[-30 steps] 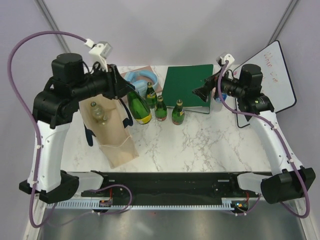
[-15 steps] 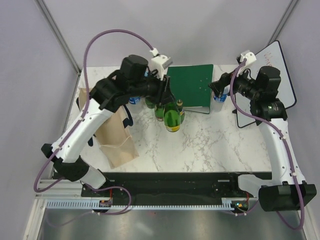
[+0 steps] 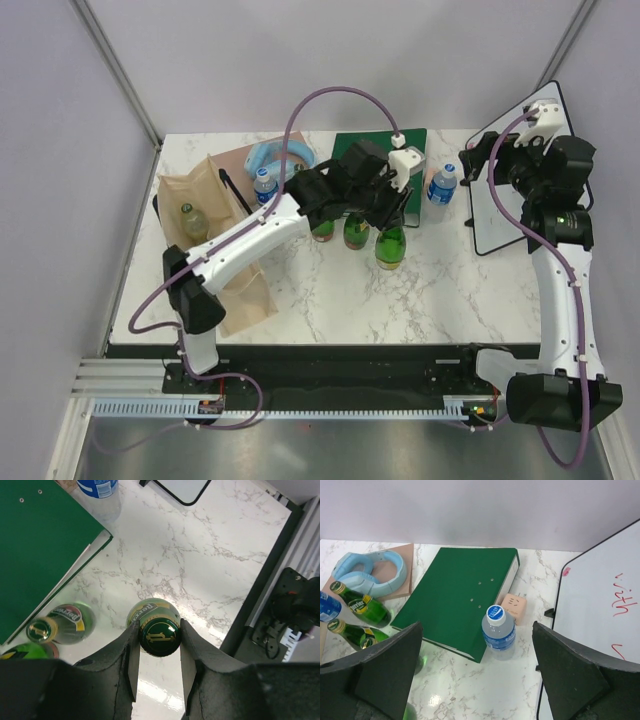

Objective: Take the beverage out of the canvas bag

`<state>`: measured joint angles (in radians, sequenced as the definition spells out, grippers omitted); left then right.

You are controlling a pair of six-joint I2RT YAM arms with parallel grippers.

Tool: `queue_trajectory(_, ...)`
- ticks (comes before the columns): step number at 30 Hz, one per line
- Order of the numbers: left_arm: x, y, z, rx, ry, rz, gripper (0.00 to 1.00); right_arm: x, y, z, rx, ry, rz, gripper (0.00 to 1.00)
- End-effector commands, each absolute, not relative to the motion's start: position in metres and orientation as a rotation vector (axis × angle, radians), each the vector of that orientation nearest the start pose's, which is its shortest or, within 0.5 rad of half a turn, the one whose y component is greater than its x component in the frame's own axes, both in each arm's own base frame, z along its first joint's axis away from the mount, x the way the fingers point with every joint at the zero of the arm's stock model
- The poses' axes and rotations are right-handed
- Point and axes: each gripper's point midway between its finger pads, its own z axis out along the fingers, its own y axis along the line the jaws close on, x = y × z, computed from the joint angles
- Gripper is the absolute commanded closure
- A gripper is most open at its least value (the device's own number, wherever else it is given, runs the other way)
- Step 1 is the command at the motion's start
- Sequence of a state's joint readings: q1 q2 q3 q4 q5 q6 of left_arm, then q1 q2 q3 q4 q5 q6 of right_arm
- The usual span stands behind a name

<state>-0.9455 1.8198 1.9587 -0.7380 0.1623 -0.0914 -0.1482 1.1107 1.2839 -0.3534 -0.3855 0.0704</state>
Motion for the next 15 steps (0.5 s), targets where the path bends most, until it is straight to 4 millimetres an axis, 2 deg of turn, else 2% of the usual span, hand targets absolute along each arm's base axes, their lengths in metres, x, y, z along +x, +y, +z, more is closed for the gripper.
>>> queue_trajectory(1, 0.291, -0.464, 0.363, 0.978, 1.675, -0.788, 0.98, 0.36, 0.002, 0.39, -0.012, 1.687, 0.256, 0.02)
queue_trajectory(7, 0.316, -0.485, 0.341, 0.982, 1.647, -0.709, 0.98, 0.361, -0.001, 0.389, 0.013, 1.687, 0.262, 0.02)
queue_trajectory(15, 0.344, -0.499, 0.317, 0.966, 1.628, -0.609, 0.98, 0.36, -0.002, 0.385, 0.026, 1.696, 0.271, 0.02)
